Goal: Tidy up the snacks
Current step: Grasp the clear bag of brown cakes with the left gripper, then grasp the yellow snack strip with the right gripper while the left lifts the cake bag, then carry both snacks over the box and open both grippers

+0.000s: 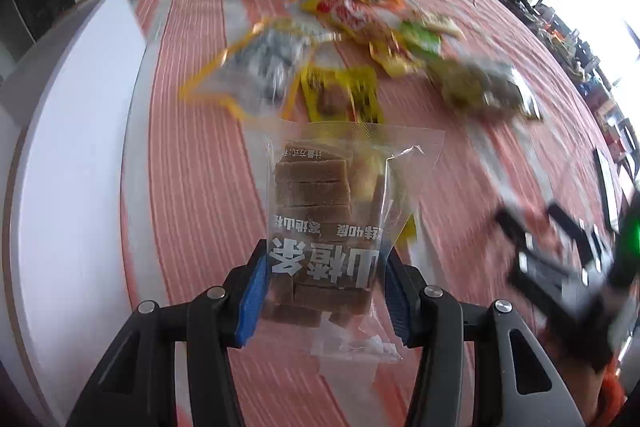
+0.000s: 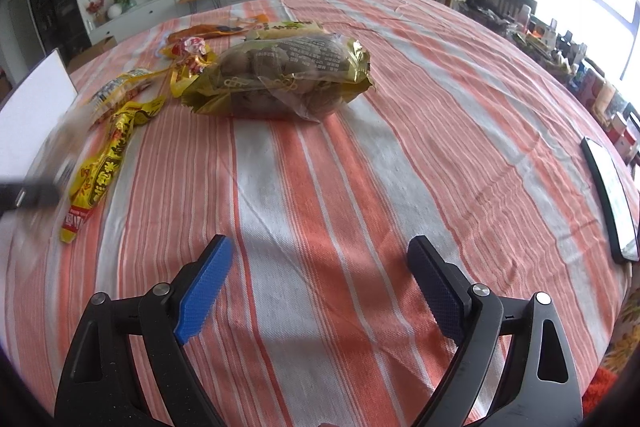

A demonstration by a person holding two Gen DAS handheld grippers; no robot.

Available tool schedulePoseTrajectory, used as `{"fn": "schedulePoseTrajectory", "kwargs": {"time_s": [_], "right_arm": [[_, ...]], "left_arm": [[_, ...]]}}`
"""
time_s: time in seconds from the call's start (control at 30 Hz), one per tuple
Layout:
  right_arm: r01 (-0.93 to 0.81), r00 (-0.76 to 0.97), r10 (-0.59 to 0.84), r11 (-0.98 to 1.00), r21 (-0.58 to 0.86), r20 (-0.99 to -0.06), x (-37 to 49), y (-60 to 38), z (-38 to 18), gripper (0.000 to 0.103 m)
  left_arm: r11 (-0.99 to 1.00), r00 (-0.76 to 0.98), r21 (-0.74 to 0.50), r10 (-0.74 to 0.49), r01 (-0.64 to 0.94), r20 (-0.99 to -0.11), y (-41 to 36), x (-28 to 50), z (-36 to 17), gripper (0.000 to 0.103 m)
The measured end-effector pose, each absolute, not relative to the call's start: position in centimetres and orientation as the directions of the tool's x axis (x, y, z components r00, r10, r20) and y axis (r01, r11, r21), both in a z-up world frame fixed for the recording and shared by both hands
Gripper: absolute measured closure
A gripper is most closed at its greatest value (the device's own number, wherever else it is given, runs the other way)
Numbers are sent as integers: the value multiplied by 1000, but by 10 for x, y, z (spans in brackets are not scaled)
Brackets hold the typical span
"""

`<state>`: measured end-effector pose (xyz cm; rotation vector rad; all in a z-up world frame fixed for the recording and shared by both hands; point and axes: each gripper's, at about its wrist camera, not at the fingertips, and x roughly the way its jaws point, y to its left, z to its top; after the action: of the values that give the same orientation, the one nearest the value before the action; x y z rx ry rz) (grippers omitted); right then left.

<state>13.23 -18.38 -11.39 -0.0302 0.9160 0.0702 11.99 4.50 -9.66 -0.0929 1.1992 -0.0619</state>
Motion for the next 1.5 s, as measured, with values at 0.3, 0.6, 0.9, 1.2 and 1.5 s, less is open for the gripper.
{"fn": "schedulePoseTrajectory", "kwargs": {"time_s": [0.3, 0.6, 0.9, 1.2, 1.5], "right_arm": [[-75, 607, 51, 997, 6, -793, 132, -184, -114, 11], [-117, 585, 192, 981, 153, -788, 134, -194, -107, 13], [-397, 375, 386, 888, 231, -843, 205, -60, -82, 15], [-407, 356, 299, 902, 141, -885, 196, -49, -96, 62], [-139, 282, 602, 796, 589, -747, 160, -172, -98, 62]], "left_arm": [[1000, 383, 14, 3, 27, -924, 38, 89, -124, 27], [981, 447, -193, -178, 11, -876, 60, 53, -92, 51], [968, 591, -247, -180, -33, -786, 107, 10, -15, 51], [964, 621, -263, -179, -46, -763, 125, -10, -6, 51], [934, 625, -358, -280, 1, -729, 119, 0, 2, 51]]}}
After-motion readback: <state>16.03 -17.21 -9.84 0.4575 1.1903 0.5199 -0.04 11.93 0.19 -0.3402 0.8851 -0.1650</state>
